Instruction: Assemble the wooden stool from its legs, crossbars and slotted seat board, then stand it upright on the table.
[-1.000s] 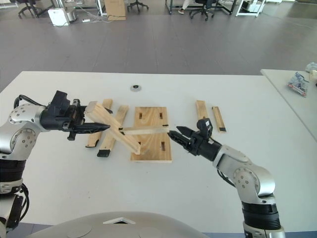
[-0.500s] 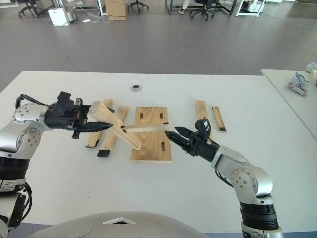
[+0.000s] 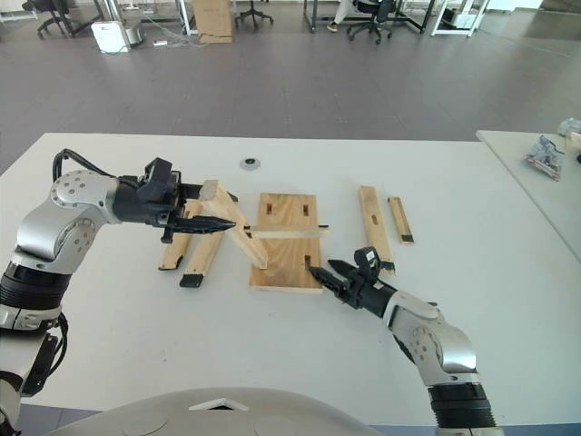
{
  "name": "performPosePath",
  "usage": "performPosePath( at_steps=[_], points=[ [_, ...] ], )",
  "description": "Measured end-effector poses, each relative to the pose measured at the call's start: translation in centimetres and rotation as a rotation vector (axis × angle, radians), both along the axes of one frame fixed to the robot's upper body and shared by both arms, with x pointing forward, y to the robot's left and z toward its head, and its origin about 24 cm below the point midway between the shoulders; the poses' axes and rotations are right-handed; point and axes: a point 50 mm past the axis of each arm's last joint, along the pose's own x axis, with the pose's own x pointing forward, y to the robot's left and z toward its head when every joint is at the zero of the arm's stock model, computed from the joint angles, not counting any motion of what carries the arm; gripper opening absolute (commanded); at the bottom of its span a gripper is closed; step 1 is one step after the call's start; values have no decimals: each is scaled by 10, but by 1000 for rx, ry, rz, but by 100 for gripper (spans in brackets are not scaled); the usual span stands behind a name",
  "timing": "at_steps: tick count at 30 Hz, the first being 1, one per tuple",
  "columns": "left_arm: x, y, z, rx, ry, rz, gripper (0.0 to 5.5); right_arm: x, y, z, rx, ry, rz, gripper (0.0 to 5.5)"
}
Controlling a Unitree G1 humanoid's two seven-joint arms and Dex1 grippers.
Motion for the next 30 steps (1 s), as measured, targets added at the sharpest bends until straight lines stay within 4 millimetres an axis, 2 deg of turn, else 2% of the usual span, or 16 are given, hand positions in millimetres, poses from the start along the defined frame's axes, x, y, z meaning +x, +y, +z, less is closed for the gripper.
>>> performPosePath(
  at_steps=[4,6,12,13,14,16,17,22,24,26,27,30],
  points=[
    [4,-11,-1,55,29,-4,206,0,5,1,-10,-14,6,330],
    [7,-13,-1,73,50,4,206,0,12,1,-8,-20,24,330],
    [5,-14,1,111,79,26,206,0,14,5,-25,-38,32,330],
    [4,-14,1,108,85,33,243,0,14,5,-26,-39,32,330],
    [2,-12,-3,108,125,52,266,0,14,5,-25,-40,32,330],
    [-9,-4,-55,198,384,154,304,1,19,5,-17,-43,37,330],
    [-14,0,-69,218,454,180,324,2,19,6,-14,-46,38,330],
    [-7,25,-65,197,396,387,414,2,21,6,-10,-49,34,330],
    [-15,41,-79,208,410,519,436,2,21,5,-6,-48,30,330],
    [-30,53,-104,224,440,691,436,2,21,5,-7,-47,26,330],
    [-37,52,-113,211,445,747,436,2,20,4,-7,-47,23,330],
    [-43,40,-122,138,411,890,436,2,22,4,-4,-45,17,330]
  ],
)
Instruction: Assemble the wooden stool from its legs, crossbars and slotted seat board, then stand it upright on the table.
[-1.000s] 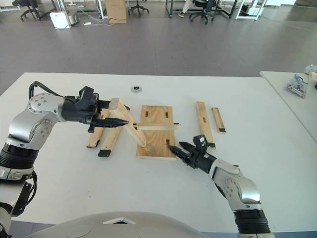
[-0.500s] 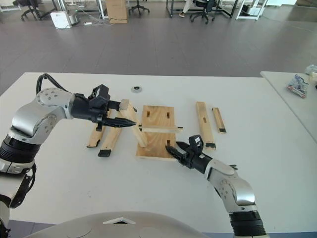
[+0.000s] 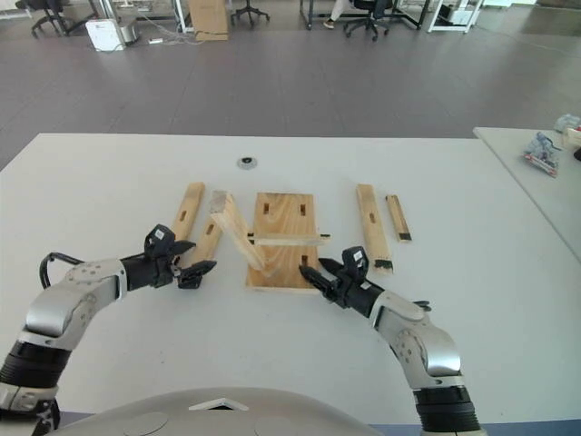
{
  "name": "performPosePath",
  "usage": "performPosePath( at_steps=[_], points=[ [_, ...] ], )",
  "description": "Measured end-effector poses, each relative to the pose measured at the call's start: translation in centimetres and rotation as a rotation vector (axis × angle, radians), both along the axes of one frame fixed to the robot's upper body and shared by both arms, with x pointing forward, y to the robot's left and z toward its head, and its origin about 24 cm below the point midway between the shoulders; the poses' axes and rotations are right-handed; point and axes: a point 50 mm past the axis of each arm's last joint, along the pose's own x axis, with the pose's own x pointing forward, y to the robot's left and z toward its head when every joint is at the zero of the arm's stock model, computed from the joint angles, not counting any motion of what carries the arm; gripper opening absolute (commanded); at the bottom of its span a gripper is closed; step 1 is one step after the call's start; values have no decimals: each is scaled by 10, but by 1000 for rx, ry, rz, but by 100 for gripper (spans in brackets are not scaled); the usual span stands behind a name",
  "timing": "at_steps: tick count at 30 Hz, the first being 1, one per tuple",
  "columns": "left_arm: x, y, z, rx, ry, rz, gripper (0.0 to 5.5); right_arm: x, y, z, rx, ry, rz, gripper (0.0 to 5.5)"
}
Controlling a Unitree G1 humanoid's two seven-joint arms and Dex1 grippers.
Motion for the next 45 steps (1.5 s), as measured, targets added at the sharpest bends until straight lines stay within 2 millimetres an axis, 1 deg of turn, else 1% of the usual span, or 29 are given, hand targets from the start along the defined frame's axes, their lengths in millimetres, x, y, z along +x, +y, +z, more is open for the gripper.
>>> performPosePath(
  at_steps=[2,4,7,9,11,14,19,21,25,28,30,31,32,34,35,36,37,38,39,40,41,42,43,44,45],
  points=[
    [-3,-6,-8,3,-13,79,436,0,0,0,1,0,0,330],
    [-4,-7,-12,37,-42,139,436,0,0,0,1,1,-1,330],
    [-8,-5,-17,94,-66,160,436,0,1,0,4,3,-4,330],
    [-11,-4,-22,153,-89,110,397,0,1,0,3,5,-7,330],
    [-13,0,-26,193,-102,63,372,0,2,0,0,5,-14,330],
    [-14,6,-29,192,-111,51,326,1,2,-1,-1,5,-21,330],
    [-13,8,-31,188,-115,46,240,1,4,-1,10,9,-28,330],
    [-11,9,-32,191,-121,51,216,1,3,-1,9,9,-28,330],
    [-6,12,-30,197,-130,65,212,3,3,-1,8,9,-30,330],
    [3,16,-27,200,-139,86,210,6,4,-1,8,4,-29,330],
    [9,20,-24,155,-110,138,209,7,3,0,8,2,-33,330],
    [14,20,-19,88,-95,154,209,8,1,1,11,-1,-44,330],
    [22,19,-10,28,-106,154,209,10,-3,1,11,-3,-63,330],
    [54,22,31,-92,-209,141,208,17,-14,5,7,-9,-107,330],
    [72,26,63,-144,-295,128,208,21,-23,8,-1,-17,-132,330],
    [81,29,83,-178,-336,112,208,24,-31,10,-13,-16,-139,330],
    [90,31,114,-212,-391,67,208,27,-44,19,-38,-28,-119,349],
    [94,32,135,-236,-424,31,208,29,-55,28,-54,-44,-95,367],
    [96,31,149,-276,-431,-6,208,31,-65,39,-56,-60,-70,392],
    [96,31,156,-324,-427,-39,208,34,-75,49,-50,-78,-57,408],
    [95,29,168,-378,-434,-88,208,40,-86,67,-40,-120,-60,426],
    [92,26,184,-438,-452,-159,208,51,-94,93,-8,-197,-69,437],
    [91,23,195,-476,-469,-209,208,60,-96,116,25,-266,-64,441],
    [85,16,208,-534,-473,-296,208,69,-93,147,114,-362,-37,441],
    [79,8,221,-576,-478,-383,208,74,-85,180,215,-456,10,441]
  ],
)
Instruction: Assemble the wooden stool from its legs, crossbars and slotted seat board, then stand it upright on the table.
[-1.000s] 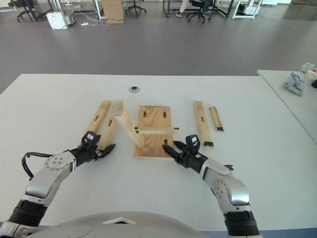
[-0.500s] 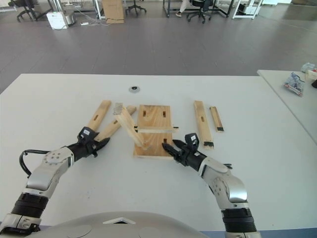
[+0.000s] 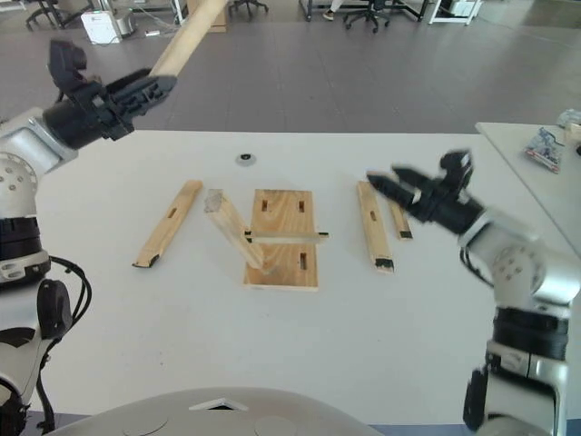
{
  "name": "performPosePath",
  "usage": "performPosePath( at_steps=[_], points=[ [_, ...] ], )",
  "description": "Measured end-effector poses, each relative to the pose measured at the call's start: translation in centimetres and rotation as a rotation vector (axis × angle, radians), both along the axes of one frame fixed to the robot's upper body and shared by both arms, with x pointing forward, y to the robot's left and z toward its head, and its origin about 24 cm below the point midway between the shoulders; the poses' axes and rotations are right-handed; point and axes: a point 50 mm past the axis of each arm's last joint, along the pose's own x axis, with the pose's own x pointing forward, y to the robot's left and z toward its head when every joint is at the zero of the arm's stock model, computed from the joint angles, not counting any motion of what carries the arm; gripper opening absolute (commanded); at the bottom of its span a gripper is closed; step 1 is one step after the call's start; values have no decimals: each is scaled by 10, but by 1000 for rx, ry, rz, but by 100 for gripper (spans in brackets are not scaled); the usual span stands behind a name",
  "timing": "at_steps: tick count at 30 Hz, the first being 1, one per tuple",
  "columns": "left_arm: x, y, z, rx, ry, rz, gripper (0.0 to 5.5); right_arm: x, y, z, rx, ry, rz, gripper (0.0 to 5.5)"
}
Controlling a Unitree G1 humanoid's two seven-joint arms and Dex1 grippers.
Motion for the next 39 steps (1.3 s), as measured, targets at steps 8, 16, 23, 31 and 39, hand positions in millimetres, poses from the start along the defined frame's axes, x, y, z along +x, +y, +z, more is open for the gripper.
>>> performPosePath(
  at_steps=[8,16,23,31,39],
  points=[
    [-39,-44,9,20,62,-427,208,-11,68,69,344,-116,432,441],
    [-41,-49,1,42,119,-454,208,-27,76,83,382,-131,587,441],
    [-46,-51,-19,112,191,-456,208,-22,70,87,428,-156,521,405],
    [-46,-51,-23,140,191,-438,208,-20,73,86,402,-130,507,228],
    [-46,-52,-22,126,181,-440,208,-20,75,85,403,-138,520,211]
  ],
)
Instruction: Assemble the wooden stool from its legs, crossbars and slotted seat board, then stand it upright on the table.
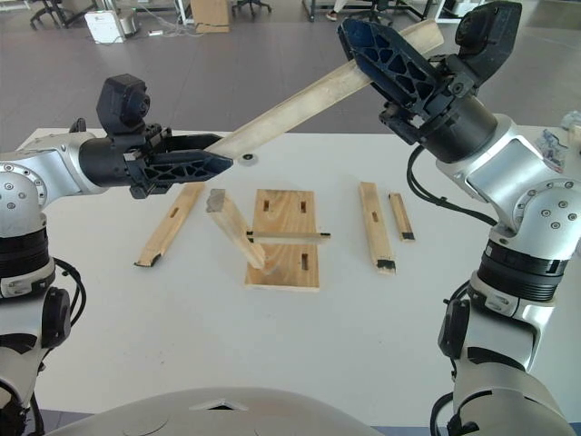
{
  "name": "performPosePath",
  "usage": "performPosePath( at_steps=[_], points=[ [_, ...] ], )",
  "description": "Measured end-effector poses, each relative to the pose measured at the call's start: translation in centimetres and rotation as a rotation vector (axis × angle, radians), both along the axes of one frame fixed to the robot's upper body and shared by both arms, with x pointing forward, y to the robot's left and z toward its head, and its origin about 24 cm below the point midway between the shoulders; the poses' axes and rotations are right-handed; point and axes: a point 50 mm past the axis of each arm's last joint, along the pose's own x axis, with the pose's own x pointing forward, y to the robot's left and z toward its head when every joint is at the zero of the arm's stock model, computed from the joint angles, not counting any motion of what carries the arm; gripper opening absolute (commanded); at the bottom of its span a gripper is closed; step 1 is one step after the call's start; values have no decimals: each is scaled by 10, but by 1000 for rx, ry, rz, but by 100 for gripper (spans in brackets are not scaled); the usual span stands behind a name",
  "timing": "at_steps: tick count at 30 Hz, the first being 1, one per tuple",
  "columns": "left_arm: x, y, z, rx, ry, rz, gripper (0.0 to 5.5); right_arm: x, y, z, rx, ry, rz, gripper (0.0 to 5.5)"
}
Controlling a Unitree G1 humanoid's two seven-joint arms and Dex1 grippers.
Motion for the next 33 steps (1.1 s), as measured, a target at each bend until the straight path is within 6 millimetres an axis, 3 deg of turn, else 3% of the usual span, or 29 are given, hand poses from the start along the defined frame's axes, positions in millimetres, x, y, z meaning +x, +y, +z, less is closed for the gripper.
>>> performPosePath(
  at_steps=[2,5,8,12,14,16,18,22,29,33],
  points=[
    [1,-1,1,-19,-11,7,208,0,-1,1,10,-6,-8,211],
    [5,7,5,-107,18,31,278,3,1,2,1,-14,-10,209],
    [28,35,6,-202,3,239,341,14,-6,14,-23,-44,-116,207],
    [58,78,0,-123,-80,576,344,24,-26,24,-153,-125,-316,207],
    [62,96,-8,-89,-112,694,344,22,-33,17,-309,-184,-362,207],
    [58,105,-30,-64,-84,749,344,17,-40,-6,-458,-189,-333,207],
    [51,106,-48,-58,-60,764,344,16,-49,-21,-596,-201,-321,207],
    [43,103,-63,-62,-49,797,344,14,-70,-41,-798,-242,-298,207],
    [29,94,-73,-72,-49,826,344,7,-88,-58,-743,-203,-144,207],
    [24,88,-73,-93,-40,790,344,-4,-91,-82,-723,-156,-73,207]
  ],
)
